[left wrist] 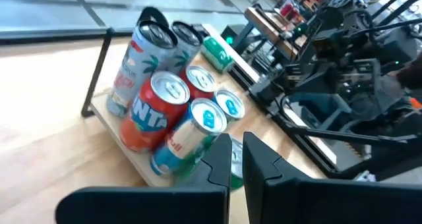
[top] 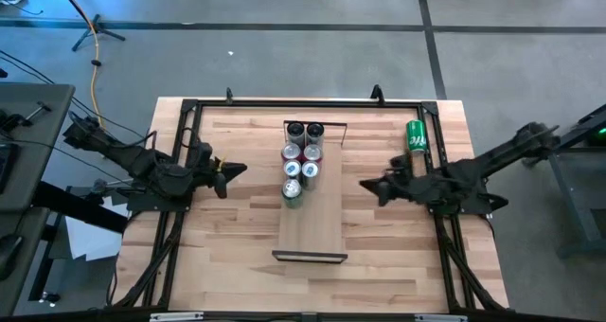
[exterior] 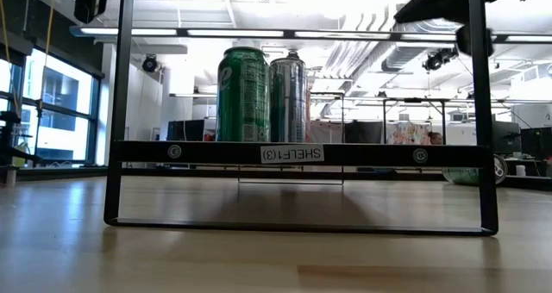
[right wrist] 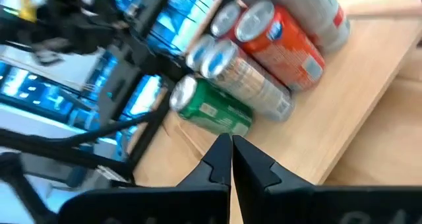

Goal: Place canned beverage on shelf
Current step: Put the green soda can, aligned with the other green soda can on the shelf

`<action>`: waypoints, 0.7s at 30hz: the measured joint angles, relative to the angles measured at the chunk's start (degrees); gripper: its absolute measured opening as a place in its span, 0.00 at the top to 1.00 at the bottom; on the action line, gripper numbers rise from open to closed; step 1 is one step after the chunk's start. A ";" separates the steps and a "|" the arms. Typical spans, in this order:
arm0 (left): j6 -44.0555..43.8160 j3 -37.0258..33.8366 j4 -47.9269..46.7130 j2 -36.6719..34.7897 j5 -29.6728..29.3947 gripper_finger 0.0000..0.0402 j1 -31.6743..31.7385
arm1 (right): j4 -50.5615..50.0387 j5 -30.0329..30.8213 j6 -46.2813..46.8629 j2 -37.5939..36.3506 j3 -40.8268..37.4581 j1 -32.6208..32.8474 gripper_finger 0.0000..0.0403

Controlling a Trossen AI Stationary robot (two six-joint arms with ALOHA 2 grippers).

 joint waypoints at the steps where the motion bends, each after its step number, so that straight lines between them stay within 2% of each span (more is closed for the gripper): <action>1: 0.18 0.00 0.09 0.23 -0.80 1.00 -0.35 | 0.07 1.73 -0.48 -1.88 -0.74 1.24 1.00; 4: 0.27 0.00 0.07 1.29 -1.98 1.00 -0.86 | 0.25 6.14 -2.66 -5.51 -2.59 4.30 1.00; 8: 1.74 -0.04 2.50 3.20 -1.49 1.00 -0.82 | 1.10 8.67 -9.36 -5.84 -3.10 5.83 1.00; 12: 10.77 -0.04 14.88 6.22 1.86 1.00 0.49 | 7.93 7.95 -19.63 -4.81 -3.10 4.93 1.00; 15: 21.56 -0.04 29.56 9.66 9.33 1.00 3.37 | 15.88 3.64 -29.63 -4.30 -3.10 2.95 1.00; 17: 28.46 -0.04 37.71 11.82 17.01 1.00 6.00 | 21.07 0.32 -35.46 -4.29 -3.10 1.29 1.00; 19: 33.83 -0.04 42.45 12.80 24.23 1.00 9.05 | 24.90 -1.75 -39.54 -4.40 -2.56 -0.52 1.00; 21: 36.89 -0.04 45.09 12.58 28.62 1.00 11.77 | 27.54 -3.73 -42.76 -4.49 -1.22 -2.27 1.00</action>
